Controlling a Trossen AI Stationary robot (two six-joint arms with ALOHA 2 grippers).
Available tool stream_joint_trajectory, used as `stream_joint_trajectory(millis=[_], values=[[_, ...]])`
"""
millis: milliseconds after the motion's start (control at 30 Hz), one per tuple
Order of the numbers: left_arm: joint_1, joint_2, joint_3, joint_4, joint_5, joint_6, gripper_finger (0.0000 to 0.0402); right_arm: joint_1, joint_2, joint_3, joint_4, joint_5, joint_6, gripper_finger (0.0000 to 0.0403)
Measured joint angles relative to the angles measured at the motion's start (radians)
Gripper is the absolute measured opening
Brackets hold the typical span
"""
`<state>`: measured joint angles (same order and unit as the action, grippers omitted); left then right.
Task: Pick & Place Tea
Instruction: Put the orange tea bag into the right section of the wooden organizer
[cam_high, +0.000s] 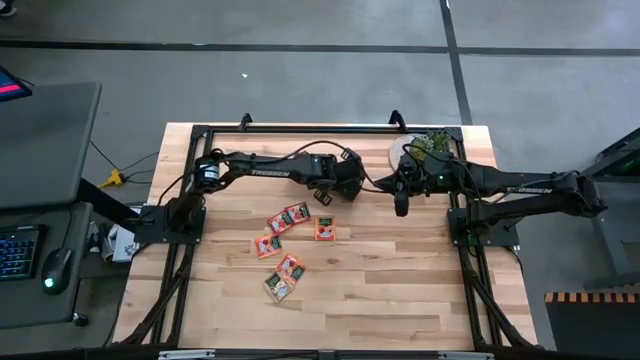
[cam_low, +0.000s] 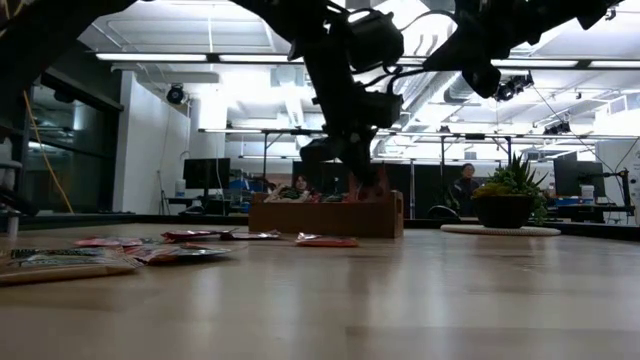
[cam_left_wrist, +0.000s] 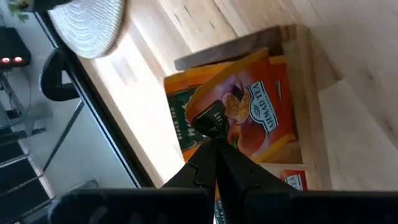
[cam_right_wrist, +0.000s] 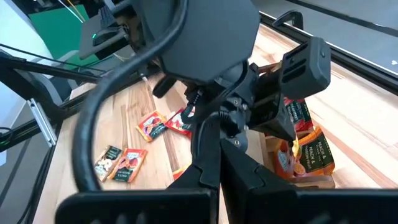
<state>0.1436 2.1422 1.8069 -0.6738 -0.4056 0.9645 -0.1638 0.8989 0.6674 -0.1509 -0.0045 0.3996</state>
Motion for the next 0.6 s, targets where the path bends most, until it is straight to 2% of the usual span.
stream_joint_trajectory(millis=[167,300,600], values=[[0.002,0.000,0.000,0.008,0.067,-0.004,0.0011,0.000,0.000,0.000,-0.002,-0.001,-0.007,0.0000],[0.001,0.000,0.000,0.014,0.080,-0.019,0.0045,0.000,0.000,0.000,-0.002,-0.002,-0.007,0.0000],[0.002,0.000,0.000,0.030,-0.041,-0.134,0.0152,0.000,0.000,0.000,-0.003,-0.013,-0.013,0.0000]])
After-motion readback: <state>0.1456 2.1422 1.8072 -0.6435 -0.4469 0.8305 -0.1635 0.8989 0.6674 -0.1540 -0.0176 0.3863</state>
